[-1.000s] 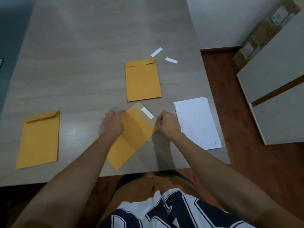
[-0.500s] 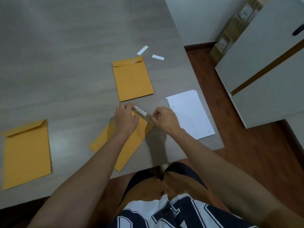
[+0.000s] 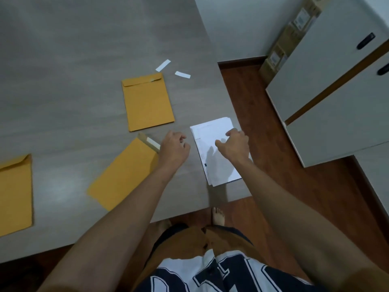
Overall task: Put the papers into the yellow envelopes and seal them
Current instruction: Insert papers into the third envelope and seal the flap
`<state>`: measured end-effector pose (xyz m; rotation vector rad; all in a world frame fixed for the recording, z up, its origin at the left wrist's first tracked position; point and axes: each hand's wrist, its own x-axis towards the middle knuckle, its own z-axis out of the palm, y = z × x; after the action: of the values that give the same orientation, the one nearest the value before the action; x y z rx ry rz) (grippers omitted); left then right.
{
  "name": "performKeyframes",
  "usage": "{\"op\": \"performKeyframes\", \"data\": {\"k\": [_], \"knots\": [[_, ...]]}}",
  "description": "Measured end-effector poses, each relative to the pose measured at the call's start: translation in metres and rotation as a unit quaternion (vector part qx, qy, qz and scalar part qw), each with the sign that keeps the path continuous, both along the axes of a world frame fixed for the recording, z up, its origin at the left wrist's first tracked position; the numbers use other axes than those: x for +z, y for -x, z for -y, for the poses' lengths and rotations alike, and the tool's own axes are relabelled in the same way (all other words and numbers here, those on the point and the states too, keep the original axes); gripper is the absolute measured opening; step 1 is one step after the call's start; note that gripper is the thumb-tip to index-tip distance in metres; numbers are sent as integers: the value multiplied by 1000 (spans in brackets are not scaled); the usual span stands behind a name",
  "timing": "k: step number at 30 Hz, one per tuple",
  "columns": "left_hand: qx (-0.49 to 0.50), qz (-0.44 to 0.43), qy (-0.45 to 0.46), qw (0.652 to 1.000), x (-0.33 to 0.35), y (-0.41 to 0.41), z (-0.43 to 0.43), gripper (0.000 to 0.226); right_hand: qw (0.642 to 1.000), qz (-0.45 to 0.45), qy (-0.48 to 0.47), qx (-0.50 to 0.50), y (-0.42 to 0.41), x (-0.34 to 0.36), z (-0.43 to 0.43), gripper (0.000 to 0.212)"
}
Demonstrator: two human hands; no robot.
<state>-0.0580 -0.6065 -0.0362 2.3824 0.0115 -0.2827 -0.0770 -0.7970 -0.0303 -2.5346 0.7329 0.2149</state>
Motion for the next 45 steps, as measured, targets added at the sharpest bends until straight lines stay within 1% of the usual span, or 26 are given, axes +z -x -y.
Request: {"op": "performKeyframes", "data": {"k": [1,3,4,6,7,9,12,15,20,29,33,39,45], "knots": [[13,-21,0,1000,-1,1,9,22,1000,-15,7,3,-2,-1,10,57],[44,-71,2,996,-2,3,26,8,999,-44,11,11,-5,-3,26,68],[62,-93,12,994,-2,6,35,12,998,-57,10,20,-5,-4,32,73],[100,-103,47,989,-6,12,49,31,996,-78,11,50,-7,-6,40,81],[124,-106,57,985,-10,14,55,36,994,-82,11,65,-7,-7,44,84],[150,-126,37,980,-17,18,67,33,993,-79,10,87,-8,-11,48,84],[179,-126,21,975,-35,21,79,20,992,-72,-4,102,-7,-15,53,82],[224,-125,44,966,-37,23,88,36,992,-59,-8,109,-5,-16,55,80],[275,-96,52,955,-27,26,102,31,990,-49,-3,132,-3,-15,59,77],[292,-67,29,954,-23,27,107,22,982,-42,27,181,-1,-12,61,70],[285,-33,5,958,-23,32,112,25,986,-43,14,163,-1,-15,61,73],[281,-31,35,959,-22,33,112,27,987,-45,-1,156,-1,-18,62,73],[297,-63,112,946,-18,29,113,34,987,-40,-1,157,1,-21,63,73]]}}
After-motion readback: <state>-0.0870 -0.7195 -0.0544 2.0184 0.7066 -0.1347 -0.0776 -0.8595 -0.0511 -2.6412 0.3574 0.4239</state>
